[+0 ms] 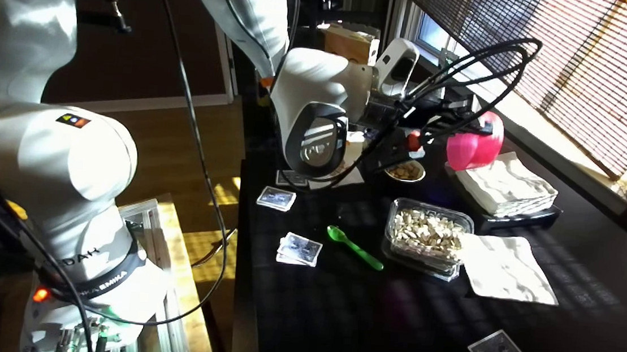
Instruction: Empty the contents of the pink bowl into the clear container
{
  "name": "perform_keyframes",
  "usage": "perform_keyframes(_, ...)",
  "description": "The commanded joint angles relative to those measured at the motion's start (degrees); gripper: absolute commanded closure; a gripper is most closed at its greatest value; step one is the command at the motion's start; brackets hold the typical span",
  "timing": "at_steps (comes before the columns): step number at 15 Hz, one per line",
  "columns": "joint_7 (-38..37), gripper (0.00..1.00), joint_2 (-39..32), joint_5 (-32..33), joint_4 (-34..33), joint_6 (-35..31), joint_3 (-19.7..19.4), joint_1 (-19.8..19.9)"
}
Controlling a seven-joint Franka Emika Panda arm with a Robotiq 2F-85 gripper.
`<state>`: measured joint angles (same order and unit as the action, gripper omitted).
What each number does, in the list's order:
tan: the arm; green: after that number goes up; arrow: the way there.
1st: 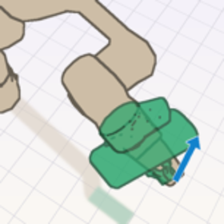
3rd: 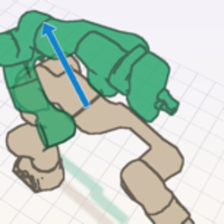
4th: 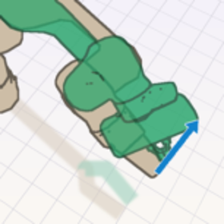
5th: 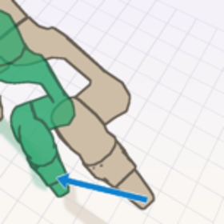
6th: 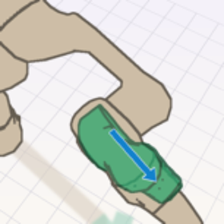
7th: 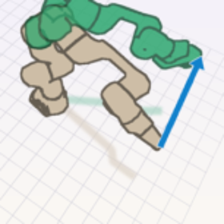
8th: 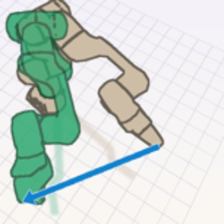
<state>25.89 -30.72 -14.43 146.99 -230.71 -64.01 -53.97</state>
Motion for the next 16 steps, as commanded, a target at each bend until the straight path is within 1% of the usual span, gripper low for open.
perform_keyframes(1, 3.0, 0.99, 13.4, 4.3, 1.7, 6.1, 3.4, 3.4)
perform_keyframes(2, 3.2, 0.99, 15.7, 5.0, 1.8, 8.3, 4.4, 4.5)
perform_keyframes(3, -0.2, 0.99, 15.7, 7.3, 2.0, 11.1, 1.5, 2.3)
perform_keyframes(8, 2.3, 0.99, 25.4, 13.5, 2.4, 27.8, 0.1, 2.3)
perform_keyframes(14, 4.2, 0.99, 37.1, 19.0, 2.5, 48.0, 0.4, 2.8)
perform_keyframes(15, 1.0, 0.99, 38.6, 23.8, 2.3, 51.3, 11.0, 14.1)
perform_keyframes(16, 4.9, 0.99, 40.2, 20.3, 2.4, 54.9, 2.6, 4.6)
